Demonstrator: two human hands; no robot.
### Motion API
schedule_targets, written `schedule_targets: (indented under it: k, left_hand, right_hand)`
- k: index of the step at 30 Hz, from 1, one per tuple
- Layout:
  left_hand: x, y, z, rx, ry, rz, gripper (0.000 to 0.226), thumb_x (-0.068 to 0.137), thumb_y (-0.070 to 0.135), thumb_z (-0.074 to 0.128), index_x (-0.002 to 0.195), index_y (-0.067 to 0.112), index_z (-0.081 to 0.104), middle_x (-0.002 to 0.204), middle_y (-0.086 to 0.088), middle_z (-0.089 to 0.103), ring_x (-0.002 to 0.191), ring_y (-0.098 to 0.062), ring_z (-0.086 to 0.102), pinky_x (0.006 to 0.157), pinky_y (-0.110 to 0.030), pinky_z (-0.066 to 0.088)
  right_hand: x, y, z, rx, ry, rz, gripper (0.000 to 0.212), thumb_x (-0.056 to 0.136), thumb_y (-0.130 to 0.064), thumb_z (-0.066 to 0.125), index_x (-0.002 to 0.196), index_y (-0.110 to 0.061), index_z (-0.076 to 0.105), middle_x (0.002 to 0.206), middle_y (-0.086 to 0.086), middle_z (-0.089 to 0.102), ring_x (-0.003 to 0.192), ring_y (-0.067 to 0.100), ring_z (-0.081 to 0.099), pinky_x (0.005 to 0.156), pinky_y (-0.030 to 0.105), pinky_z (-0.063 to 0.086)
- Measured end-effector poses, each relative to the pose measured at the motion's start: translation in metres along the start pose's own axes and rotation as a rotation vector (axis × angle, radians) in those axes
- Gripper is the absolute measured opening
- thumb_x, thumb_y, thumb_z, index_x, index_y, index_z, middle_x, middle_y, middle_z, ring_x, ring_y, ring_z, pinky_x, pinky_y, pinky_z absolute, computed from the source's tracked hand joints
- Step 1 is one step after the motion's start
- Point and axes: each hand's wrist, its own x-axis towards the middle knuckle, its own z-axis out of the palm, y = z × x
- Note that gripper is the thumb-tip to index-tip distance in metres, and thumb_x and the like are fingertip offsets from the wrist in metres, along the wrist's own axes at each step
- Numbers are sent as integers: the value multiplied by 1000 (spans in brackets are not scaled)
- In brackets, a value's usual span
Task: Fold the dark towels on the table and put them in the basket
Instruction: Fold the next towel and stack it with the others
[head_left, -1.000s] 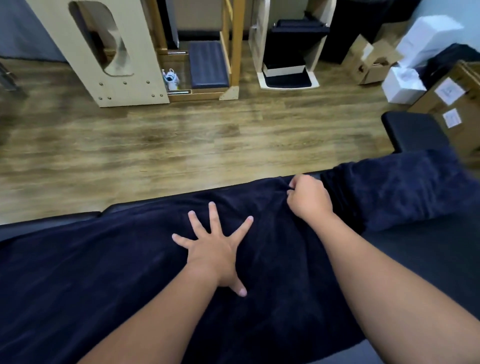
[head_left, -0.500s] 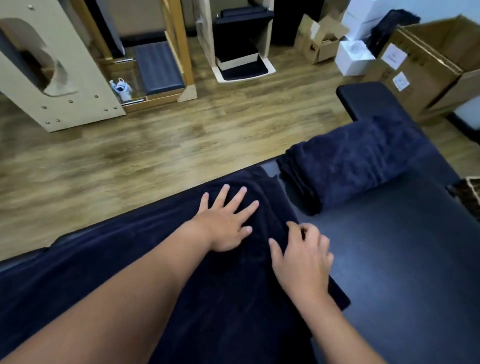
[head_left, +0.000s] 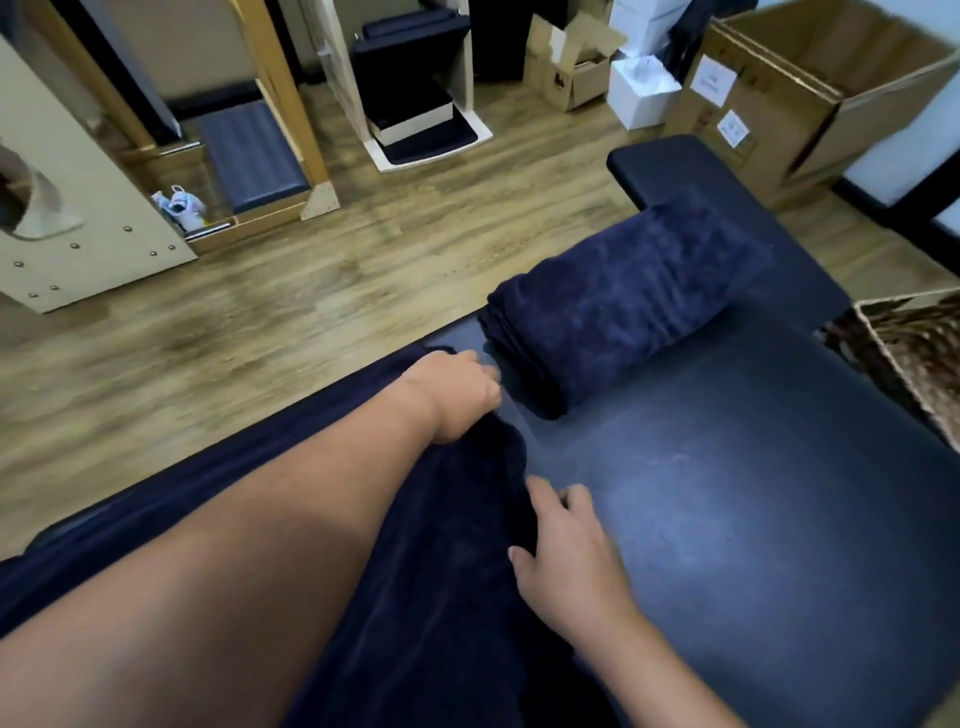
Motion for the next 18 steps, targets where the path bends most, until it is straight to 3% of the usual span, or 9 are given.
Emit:
schedule_targets:
  k: [2, 4, 7, 13, 16, 18]
  left_hand:
    - [-11, 0, 4, -18, -11, -66, 34, 95, 5, 47, 121, 25, 57, 111, 0, 63, 98, -27, 61, 82, -37, 36]
    - [-28, -5, 10, -87, -9, -163, 34, 94, 3, 47, 120, 22, 57, 113, -4, 62, 94, -31, 63, 79, -39, 39]
    - [-62, -16, 21, -148, 25, -247, 26, 88, 0, 51, 110, 12, 58, 112, -10, 63, 97, -36, 65, 72, -40, 46]
    - [-152, -32, 58, -197, 78, -246, 28, 90, 2, 47, 110, 22, 46, 139, 7, 54, 95, -31, 66, 61, -37, 37]
    - [-204, -33, 78, -215, 86, -319, 29, 91, 4, 49, 98, 24, 29, 113, 3, 58, 85, -28, 64, 59, -39, 41]
    - [-245, -34, 98, -221, 92, -361, 28, 91, 2, 47, 101, 24, 31, 118, 5, 56, 86, -29, 64, 57, -39, 38]
  right_hand:
    - [-1, -2, -5, 33, -5, -2, 57, 90, -31, 66, 139, -32, 37, 111, -6, 38, 105, 22, 58, 84, 29, 47]
    - [-2, -8, -10, 31, -18, -29, 56, 87, -26, 63, 138, -37, 42, 109, -5, 53, 106, 23, 60, 88, 33, 50]
    - [-13, -29, -12, -12, -117, -148, 71, 82, -23, 57, 146, -43, 34, 114, -4, 63, 109, 25, 61, 89, 36, 51]
    - [-58, -94, 18, 23, -326, -317, 81, 82, -16, 53, 151, -44, 22, 126, -8, 44, 117, 27, 53, 98, 38, 49]
    - [-84, -126, 43, 93, -367, -348, 81, 83, -18, 53, 153, -46, 23, 127, -13, 39, 114, 21, 53, 98, 34, 49]
    - [-104, -152, 59, 148, -394, -363, 82, 83, -17, 54, 153, -48, 24, 129, -17, 36, 114, 16, 53, 98, 30, 49]
